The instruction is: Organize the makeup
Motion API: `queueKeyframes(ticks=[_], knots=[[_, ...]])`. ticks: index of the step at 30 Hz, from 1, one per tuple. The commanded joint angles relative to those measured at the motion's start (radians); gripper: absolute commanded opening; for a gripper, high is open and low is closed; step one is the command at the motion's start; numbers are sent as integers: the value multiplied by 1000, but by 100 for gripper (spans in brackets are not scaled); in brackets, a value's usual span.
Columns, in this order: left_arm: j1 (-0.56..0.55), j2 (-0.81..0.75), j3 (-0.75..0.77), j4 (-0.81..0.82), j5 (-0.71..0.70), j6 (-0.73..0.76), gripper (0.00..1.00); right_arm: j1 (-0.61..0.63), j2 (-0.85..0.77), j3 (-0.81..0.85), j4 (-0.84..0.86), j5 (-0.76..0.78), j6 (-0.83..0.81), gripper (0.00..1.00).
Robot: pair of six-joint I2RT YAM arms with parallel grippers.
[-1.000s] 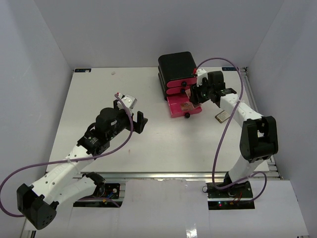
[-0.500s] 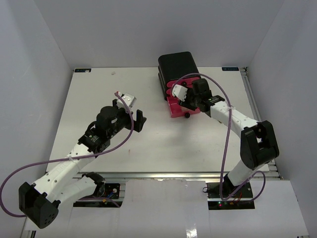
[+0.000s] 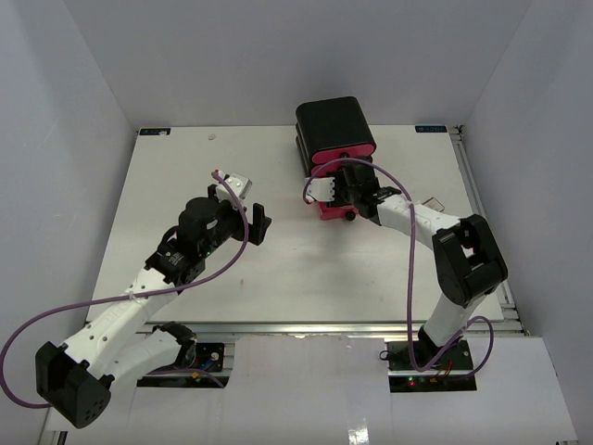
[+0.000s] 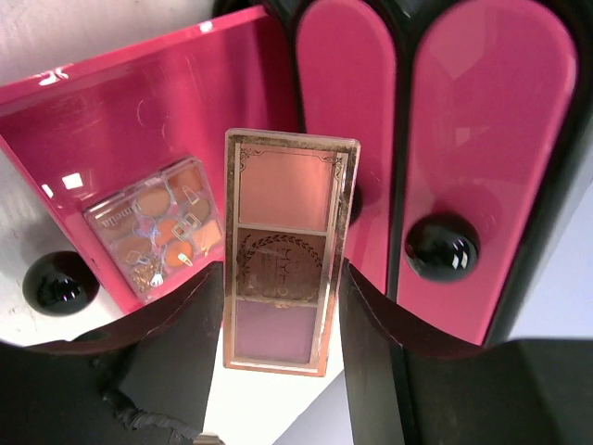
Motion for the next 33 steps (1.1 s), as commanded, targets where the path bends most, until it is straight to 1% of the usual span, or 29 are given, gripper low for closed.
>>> queueKeyframes(ticks=[1, 9, 14, 18, 21, 26, 29, 32, 33], knots=[[8, -8, -5, 20, 1, 7, 98, 13, 20, 3, 90, 14, -46, 15], [9, -14, -5, 18, 1, 7, 98, 12, 74, 25, 101, 23, -37, 20], [9, -15, -5, 19, 1, 9, 98, 13, 100, 33, 101, 24, -27, 25], [9, -17, -5, 19, 1, 8, 98, 13, 113, 40, 102, 23, -19, 32], [9, -17, -5, 18, 1, 9, 98, 13, 122, 51, 102, 28, -13, 39], [9, -20, -4, 18, 0, 9, 98, 12, 124, 57, 101, 41, -2, 60], [9, -21, -3, 18, -1, 8, 98, 11, 114, 54, 101, 42, 5, 62], [9, -23, -3, 18, 1, 7, 98, 12, 100, 48, 99, 39, 11, 70], [9, -23, -4, 17, 1, 7, 98, 12, 96, 47, 94, 37, 12, 71]])
